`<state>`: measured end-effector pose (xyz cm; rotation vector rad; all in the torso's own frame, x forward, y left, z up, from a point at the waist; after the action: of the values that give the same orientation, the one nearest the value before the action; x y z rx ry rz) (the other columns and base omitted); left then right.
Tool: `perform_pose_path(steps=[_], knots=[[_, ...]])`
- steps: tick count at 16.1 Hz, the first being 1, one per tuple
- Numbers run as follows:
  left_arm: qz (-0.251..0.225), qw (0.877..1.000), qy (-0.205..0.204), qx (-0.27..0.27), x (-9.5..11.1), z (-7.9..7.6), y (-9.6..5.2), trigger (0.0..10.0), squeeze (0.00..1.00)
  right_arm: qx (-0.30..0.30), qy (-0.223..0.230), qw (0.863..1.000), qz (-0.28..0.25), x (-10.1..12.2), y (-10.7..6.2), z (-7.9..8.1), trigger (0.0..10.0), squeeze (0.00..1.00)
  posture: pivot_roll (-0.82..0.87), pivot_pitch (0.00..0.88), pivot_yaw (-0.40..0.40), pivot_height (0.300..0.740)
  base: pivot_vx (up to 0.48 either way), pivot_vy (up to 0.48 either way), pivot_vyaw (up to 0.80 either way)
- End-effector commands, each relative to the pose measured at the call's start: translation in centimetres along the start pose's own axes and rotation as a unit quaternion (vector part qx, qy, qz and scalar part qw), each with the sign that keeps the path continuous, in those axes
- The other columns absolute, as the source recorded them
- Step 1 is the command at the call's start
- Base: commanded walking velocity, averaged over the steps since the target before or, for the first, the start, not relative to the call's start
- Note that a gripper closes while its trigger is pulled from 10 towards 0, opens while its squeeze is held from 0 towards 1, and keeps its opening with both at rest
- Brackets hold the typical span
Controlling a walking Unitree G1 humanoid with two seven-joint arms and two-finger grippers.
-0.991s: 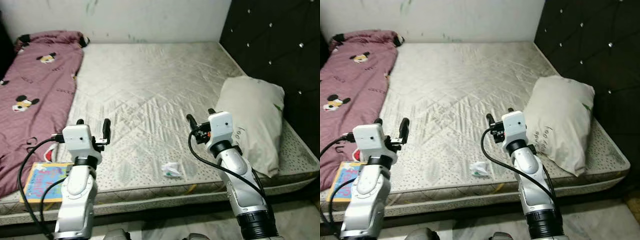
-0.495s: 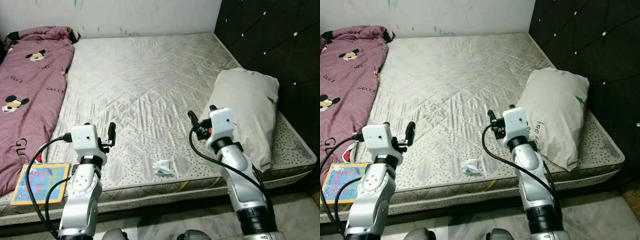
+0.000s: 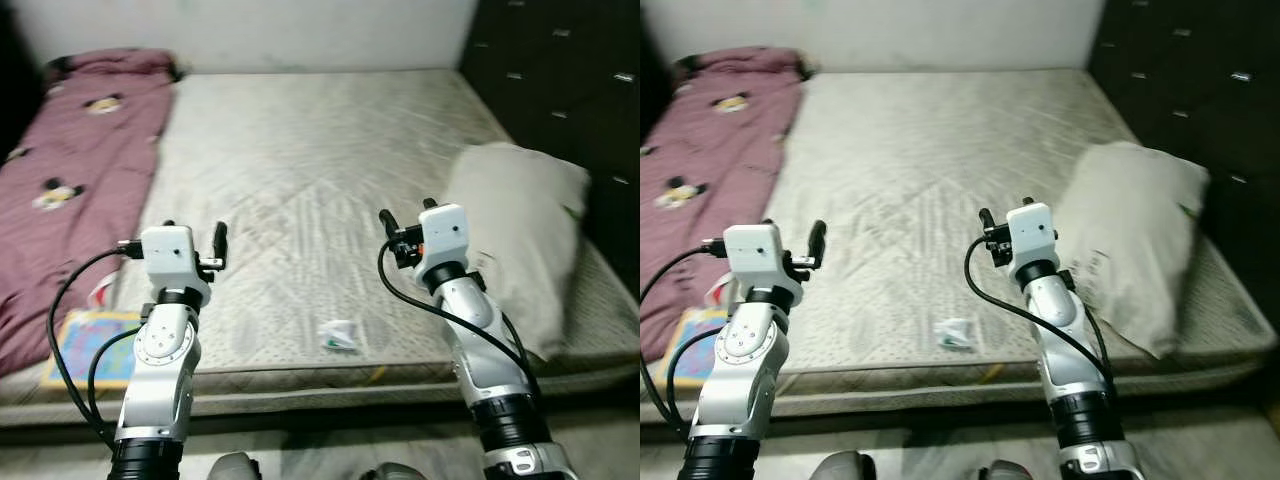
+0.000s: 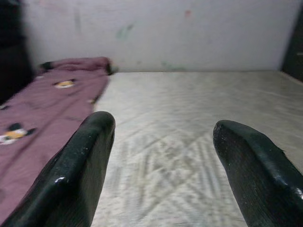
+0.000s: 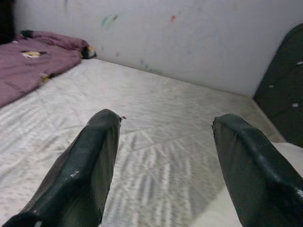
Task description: Clean up the room
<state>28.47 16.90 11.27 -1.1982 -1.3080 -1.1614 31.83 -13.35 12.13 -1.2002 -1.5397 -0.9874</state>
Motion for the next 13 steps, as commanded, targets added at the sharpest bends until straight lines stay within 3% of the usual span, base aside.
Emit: perform_pose_path(steps=[1, 5, 10, 13], knots=[[0.002, 1.0, 0.001, -0.001, -0.1, 0.2, 0.2, 10.0, 0.0, -0.014, 0.008, 1.0, -0.001, -0.1, 0.2, -0.4, 10.0, 0.0, -0.06, 0.0, 0.025, 0.74, 0.0, 0.0, 0.0], [0.009, 1.0, -0.009, 0.002, -0.7, -0.1, -0.3, 10.0, 0.0, -0.034, 0.025, 0.999, 0.016, -0.6, -0.4, -1.4, 10.0, 0.0, -0.06, 0.0, 0.012, 0.74, 0.0, 0.0, 0.0], [0.006, 1.0, -0.01, 0.017, -0.5, 0.5, -1.2, 10.0, 0.0, -0.027, 0.035, 0.999, 0.019, -0.7, -0.8, -1.1, 10.0, 0.0, -0.04, 0.0, -0.017, 0.74, 0.0, 0.0, -0.13], [0.018, 0.999, -0.003, 0.042, -0.7, 1.8, -2.3, 10.0, 0.0, -0.015, 0.048, 0.998, 0.028, -0.9, -1.5, -0.7, 10.0, 0.0, -0.02, 0.0, -0.011, 0.74, 0.0, 0.0, 0.0]])
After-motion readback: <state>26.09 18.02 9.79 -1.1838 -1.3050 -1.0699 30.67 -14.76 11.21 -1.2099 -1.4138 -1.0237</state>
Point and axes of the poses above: a point about 5 cm out from each wrist's last joint towards the gripper, its own y axis pointing out of the wrist towards the gripper, its own x axis along the axis of the wrist's last joint, z = x × y, the point moved 1 cm from there along y, pointing out of the wrist towards the gripper, and after that the axes turned 5 degrees about -y, right-handed, at the moved point
